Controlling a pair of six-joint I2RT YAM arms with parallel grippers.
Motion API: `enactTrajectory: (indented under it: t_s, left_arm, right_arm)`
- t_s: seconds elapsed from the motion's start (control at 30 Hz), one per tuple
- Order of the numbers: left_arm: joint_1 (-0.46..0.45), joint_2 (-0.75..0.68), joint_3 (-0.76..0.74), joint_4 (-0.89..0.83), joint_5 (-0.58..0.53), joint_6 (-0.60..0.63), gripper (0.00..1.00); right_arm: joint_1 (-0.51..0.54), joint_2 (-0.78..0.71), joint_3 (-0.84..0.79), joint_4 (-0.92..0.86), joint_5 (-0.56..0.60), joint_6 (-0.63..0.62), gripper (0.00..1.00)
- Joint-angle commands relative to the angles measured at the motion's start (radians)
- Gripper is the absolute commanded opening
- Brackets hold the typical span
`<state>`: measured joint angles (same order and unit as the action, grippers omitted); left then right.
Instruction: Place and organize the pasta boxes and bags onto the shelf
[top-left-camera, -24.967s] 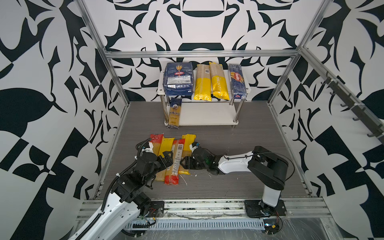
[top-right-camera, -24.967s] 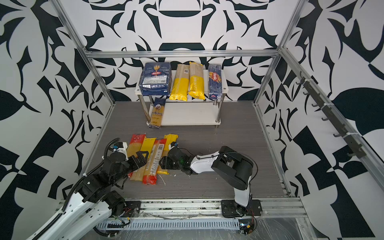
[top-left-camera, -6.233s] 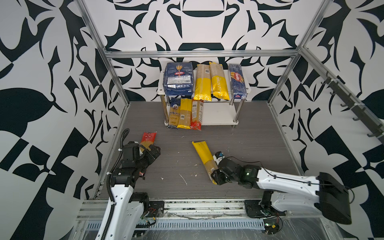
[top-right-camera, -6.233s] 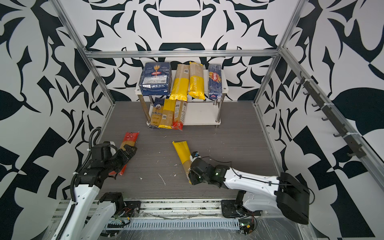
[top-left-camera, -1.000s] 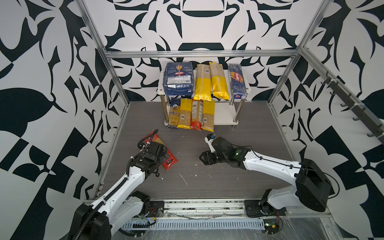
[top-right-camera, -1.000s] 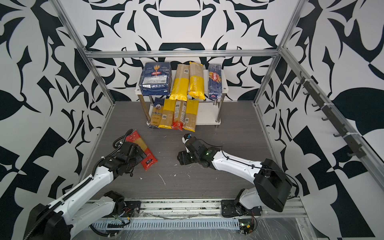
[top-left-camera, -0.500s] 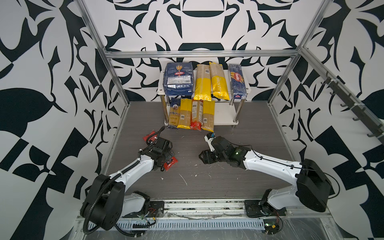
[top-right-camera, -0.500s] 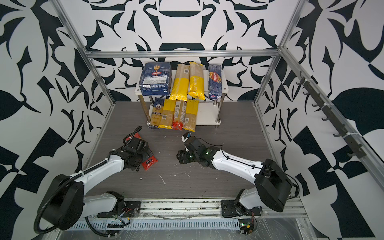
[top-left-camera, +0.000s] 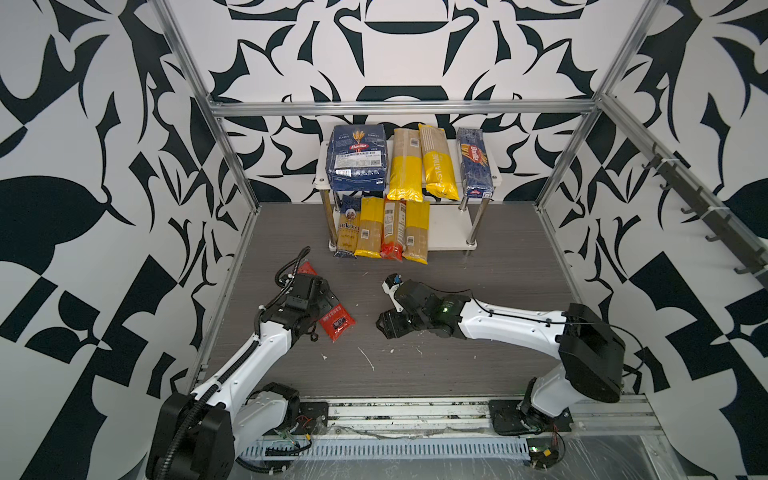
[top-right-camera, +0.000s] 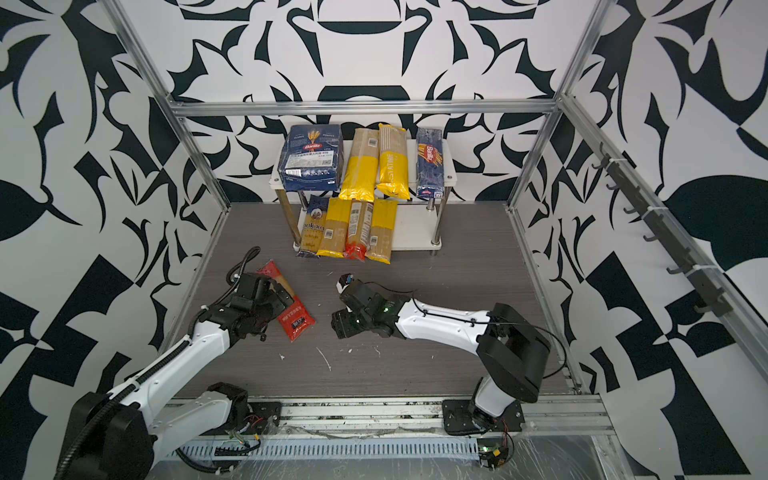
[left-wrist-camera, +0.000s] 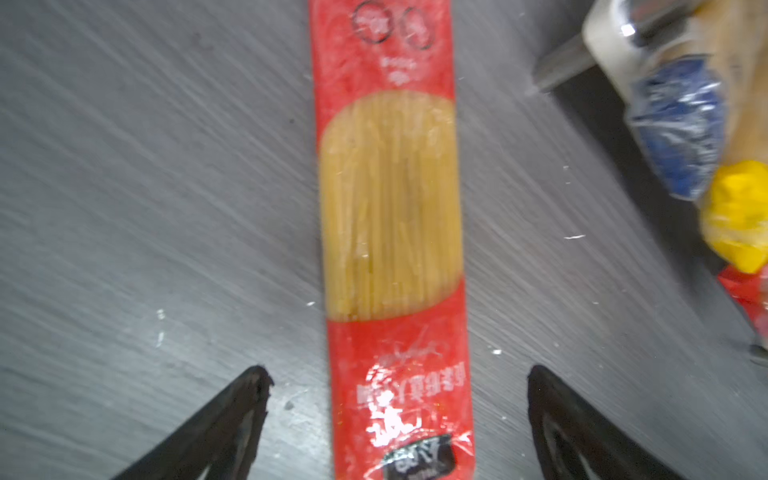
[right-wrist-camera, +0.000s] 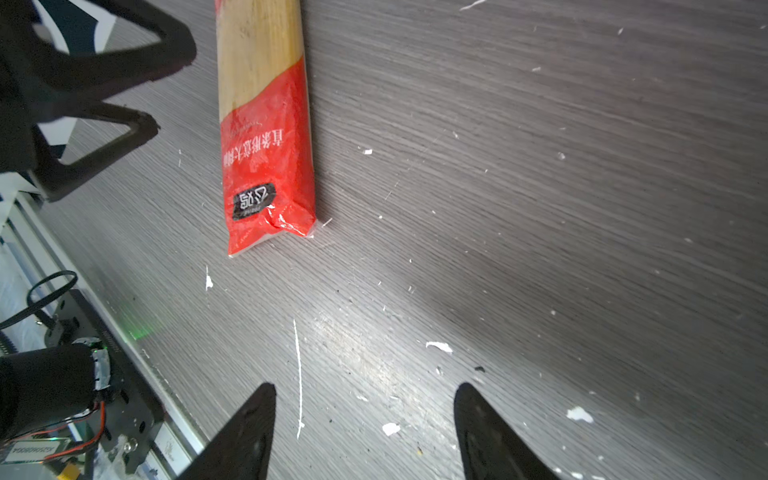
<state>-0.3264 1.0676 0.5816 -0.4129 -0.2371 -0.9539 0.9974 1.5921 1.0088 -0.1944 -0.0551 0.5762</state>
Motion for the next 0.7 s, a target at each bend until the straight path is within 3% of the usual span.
enactTrajectory:
  t_s: [0.0,0.3,0.67]
  left_arm:
    - [0.007,0.049,-0.005,-0.003,0.046,-0.012,1.0]
    - [-0.001,0.236,0.046,0.066,0.087,-0.012,0.99]
    - [-0.087,0.399,0.098,0.099,0.085,-0.03,1.0]
  right_arm:
    - [-0.003,-0.036,0.042,0.006,0.046,-0.002,0.7]
    - [-0.003,-0.146,-0.024,-0.036,0.108,0.009,0.71]
    - [-0.011,-0.227,-0.081,-0.063,0.143,0.004,0.71]
